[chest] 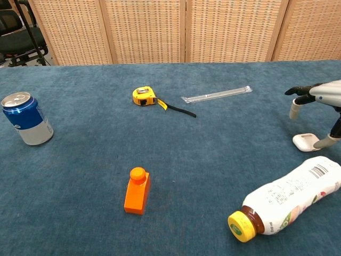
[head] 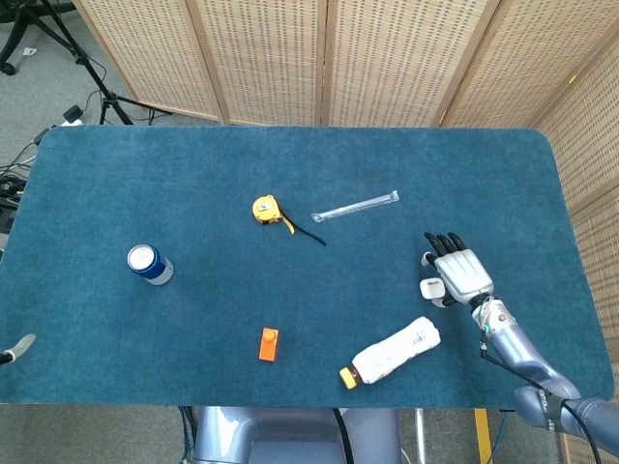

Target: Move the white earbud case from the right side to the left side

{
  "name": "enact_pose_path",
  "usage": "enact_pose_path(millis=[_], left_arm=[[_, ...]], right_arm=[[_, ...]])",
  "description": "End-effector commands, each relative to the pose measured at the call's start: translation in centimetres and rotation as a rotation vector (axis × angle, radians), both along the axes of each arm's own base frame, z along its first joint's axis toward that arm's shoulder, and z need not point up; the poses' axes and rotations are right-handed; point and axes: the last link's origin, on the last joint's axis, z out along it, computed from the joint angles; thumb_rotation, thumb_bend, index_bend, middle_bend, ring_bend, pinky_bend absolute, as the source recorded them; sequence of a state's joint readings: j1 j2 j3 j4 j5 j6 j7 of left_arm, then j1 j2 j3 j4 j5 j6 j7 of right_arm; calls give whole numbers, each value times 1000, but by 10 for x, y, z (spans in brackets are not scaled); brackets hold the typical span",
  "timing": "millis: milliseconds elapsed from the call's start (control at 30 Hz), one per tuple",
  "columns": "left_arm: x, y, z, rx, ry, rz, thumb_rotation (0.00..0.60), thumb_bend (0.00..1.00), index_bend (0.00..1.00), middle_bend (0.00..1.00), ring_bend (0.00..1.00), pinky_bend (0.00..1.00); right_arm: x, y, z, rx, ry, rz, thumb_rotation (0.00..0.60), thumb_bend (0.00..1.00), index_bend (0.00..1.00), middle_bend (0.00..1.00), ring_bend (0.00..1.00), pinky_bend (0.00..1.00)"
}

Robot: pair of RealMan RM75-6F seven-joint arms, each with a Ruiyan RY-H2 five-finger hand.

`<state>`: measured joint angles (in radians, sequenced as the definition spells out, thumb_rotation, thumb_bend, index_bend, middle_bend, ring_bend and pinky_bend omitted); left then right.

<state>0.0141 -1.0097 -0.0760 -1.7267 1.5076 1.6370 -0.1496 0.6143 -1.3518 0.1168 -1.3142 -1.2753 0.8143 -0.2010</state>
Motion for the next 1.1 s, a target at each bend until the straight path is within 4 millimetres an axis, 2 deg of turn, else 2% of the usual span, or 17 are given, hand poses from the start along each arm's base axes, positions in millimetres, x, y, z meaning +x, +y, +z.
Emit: enact_pose_path(millis=[33,367,600,667,733,867,1000,1100], left_arm=[[-1,0,1,3,-2,3,600,10,0,0,0,0],[-1,3,1,0,-1,10,600,10,0,0,0,0],[-1,3,0,-2,-2,12,600,10,0,0,0,0],[-2,3,0,0,-4,12,600,10,0,0,0,0],[-1,3,0,0,-4,12,600,10,0,0,0,0],[-1,3,0,-4,-4,11,600,10,0,0,0,0],[-1,3,-1,-6,-4,8,600,10,0,0,0,0],[-1,3,0,-6,-7,8,600,10,0,0,0,0]], right_arm=[[-1,-1,-6,8,15,0,600,53,345,0,0,0],[-9,-9,-16,4,71,-20,600,132,417,0,0,0],[-9,-13,-20,-7,81,-17,600,262,533,0,0,0],[-4,-12,-19,-11,52,-11,600,298,549,0,0,0],[6,-11,-17,-9,9,-2,600,340,556,0,0,0],[28,-13,-12,-4,-53,22,600,363,559,0,0,0],[68,-19,-10,-7,-108,75,600,363,559,0,0,0],[90,-22,-13,-9,-124,91,600,363,559,0,0,0]])
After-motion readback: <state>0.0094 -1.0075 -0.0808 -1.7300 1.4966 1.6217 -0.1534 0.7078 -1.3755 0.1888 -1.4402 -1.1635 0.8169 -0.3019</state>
